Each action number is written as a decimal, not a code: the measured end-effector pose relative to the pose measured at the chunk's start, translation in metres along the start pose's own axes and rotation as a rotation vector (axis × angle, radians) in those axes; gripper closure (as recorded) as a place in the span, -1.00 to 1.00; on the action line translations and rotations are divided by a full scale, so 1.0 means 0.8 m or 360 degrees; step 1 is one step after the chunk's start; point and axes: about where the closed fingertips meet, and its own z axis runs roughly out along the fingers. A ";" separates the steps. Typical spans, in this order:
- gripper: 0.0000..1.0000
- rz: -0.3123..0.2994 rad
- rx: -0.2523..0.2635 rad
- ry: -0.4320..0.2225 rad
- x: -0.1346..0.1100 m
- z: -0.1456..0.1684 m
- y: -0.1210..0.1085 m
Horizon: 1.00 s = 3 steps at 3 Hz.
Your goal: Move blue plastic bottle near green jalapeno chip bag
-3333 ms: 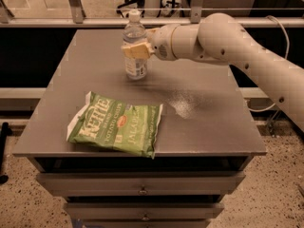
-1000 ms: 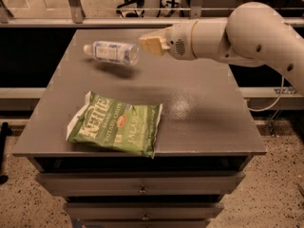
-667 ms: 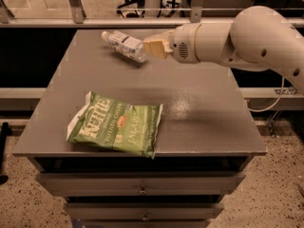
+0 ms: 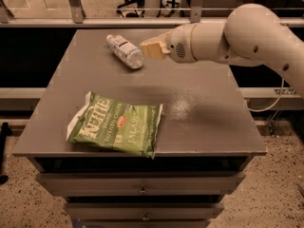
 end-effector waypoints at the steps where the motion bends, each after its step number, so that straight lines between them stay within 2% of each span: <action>1: -0.21 -0.0056 -0.0026 0.0056 0.003 0.013 -0.013; 2: -0.67 -0.0110 -0.0047 0.0111 0.011 0.034 -0.029; 3: -1.00 -0.0146 -0.0041 0.0151 0.022 0.059 -0.047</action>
Offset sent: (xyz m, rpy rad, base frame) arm 0.0610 0.0097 -0.0391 -0.1529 -0.0104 0.0824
